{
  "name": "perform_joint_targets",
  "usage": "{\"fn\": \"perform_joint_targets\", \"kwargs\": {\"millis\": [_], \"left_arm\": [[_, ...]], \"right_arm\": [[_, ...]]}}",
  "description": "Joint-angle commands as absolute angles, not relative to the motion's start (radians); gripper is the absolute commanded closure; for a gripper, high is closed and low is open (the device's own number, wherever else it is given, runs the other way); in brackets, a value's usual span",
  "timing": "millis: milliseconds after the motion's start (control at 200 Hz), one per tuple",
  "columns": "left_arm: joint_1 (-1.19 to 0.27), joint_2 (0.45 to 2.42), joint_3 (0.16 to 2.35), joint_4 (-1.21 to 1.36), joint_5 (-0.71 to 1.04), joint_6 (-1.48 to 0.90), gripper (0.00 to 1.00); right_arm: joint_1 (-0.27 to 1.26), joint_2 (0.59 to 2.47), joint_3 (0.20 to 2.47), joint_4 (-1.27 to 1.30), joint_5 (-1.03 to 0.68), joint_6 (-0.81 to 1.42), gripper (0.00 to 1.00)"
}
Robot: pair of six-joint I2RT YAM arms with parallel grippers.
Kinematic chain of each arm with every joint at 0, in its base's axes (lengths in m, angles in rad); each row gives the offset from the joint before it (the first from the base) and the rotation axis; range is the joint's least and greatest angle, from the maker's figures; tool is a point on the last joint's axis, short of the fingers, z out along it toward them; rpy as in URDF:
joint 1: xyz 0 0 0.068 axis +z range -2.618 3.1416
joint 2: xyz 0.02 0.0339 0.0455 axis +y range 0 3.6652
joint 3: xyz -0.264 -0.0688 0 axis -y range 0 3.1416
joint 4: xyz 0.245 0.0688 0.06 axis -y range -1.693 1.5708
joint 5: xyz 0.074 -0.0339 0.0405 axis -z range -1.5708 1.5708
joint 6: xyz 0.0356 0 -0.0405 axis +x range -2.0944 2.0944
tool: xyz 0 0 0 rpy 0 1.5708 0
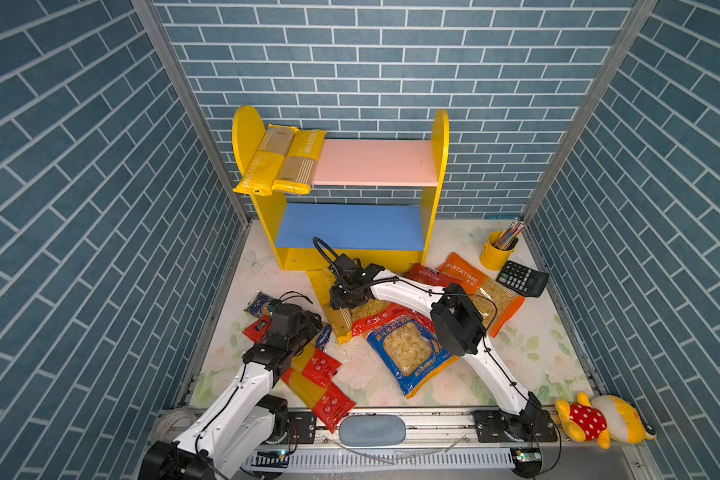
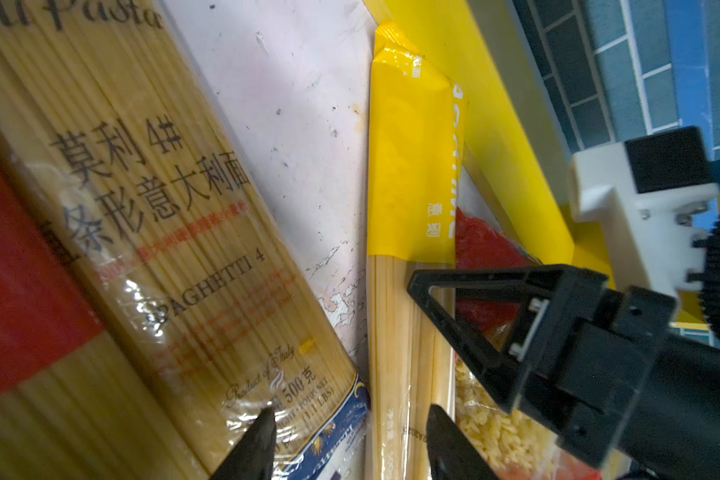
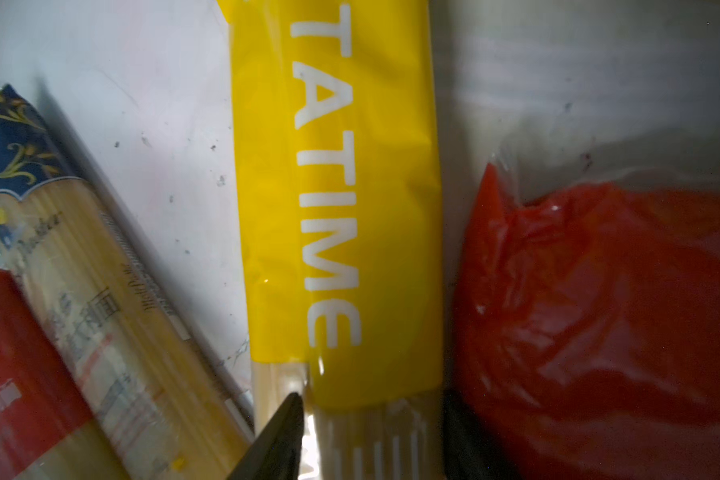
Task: Place and organize the pasta boxes and bags onto the shelf
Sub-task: 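Grasp a third yellow spaghetti pack with both grippers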
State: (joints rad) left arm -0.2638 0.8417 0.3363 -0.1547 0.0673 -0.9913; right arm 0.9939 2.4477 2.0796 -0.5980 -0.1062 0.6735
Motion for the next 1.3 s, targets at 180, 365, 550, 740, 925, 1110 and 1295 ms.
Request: {"fn": "perform_joint_targets", "kwargs": {"millis": [180,365,550,740,925,1110,1295], "left_arm": [[-0.216,0.791,0.392,-0.240,0.070,-0.966,0.41],[-0.169,0.756,0.466,-0.321,0.098,-0.924,0.41],[-0.118,0.709,0.547,-0.370,0.141,-0.889,0.38],[-0.066,0.714,0.522,-0.214,0.302,-0.942,0.22],[-0.105,0.811,0.488,0.093,0.476,-1.024,0.12],[-0.262,0.907,0.498,0.313,0.487,-1.010,0.06],[-0.345,1.036,0.513,0.528,0.542,-1.029,0.05]], "right_arm": [[1.012,2.408,1.992,-0.554,-0.165,0.650,0.75],[1.011,2.241,1.913,-0.450,-0.230,0.663,0.88],[1.009,2.066,1.775,-0.304,-0.257,0.727,0.93],[1.002,1.909,1.590,-0.183,-0.231,0.759,0.94],[0.996,1.686,1.318,0.005,-0.143,0.738,0.95],[0.995,1.493,1.132,0.124,-0.062,0.688,0.95],[0.989,1.378,1.058,0.172,-0.082,0.673,0.94]]}}
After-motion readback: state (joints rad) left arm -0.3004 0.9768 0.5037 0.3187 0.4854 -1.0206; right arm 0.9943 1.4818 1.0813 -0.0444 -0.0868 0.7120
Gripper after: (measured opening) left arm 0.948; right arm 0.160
